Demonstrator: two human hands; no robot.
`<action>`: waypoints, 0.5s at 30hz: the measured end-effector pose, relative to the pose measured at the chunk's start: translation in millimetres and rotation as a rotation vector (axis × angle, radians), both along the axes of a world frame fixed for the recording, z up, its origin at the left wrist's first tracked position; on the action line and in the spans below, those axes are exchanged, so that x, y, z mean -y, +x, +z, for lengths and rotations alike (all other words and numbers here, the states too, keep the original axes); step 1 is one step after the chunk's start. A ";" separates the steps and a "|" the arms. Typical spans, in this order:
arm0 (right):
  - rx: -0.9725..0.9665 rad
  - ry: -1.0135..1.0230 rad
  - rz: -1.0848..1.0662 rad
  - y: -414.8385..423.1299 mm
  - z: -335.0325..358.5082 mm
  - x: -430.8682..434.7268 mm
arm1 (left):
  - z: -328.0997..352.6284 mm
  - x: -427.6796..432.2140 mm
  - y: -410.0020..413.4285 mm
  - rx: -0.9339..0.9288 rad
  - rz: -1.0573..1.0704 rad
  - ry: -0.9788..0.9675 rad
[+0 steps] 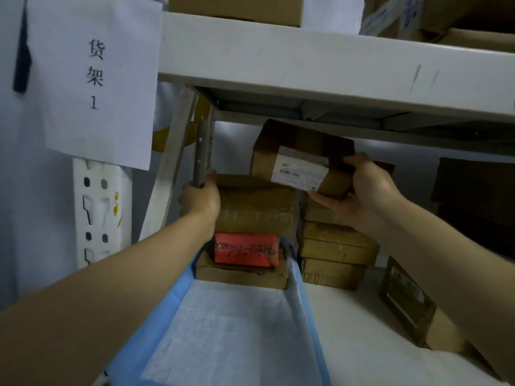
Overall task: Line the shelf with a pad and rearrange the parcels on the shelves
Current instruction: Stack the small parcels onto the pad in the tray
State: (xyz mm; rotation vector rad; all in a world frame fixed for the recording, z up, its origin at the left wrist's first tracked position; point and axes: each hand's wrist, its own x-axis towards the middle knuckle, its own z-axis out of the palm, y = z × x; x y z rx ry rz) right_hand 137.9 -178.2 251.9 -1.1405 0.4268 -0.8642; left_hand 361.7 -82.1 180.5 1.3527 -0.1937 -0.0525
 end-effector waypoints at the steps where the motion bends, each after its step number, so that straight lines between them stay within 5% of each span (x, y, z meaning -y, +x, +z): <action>1: -0.001 -0.012 0.003 9.6 4.5 1.3 | -0.5 0.0 -3.0 0.035 0.016 0.009; 15: -0.344 -0.303 0.025 124.6 29.5 11.0 | 1.4 -4.1 -6.3 0.266 -0.120 0.083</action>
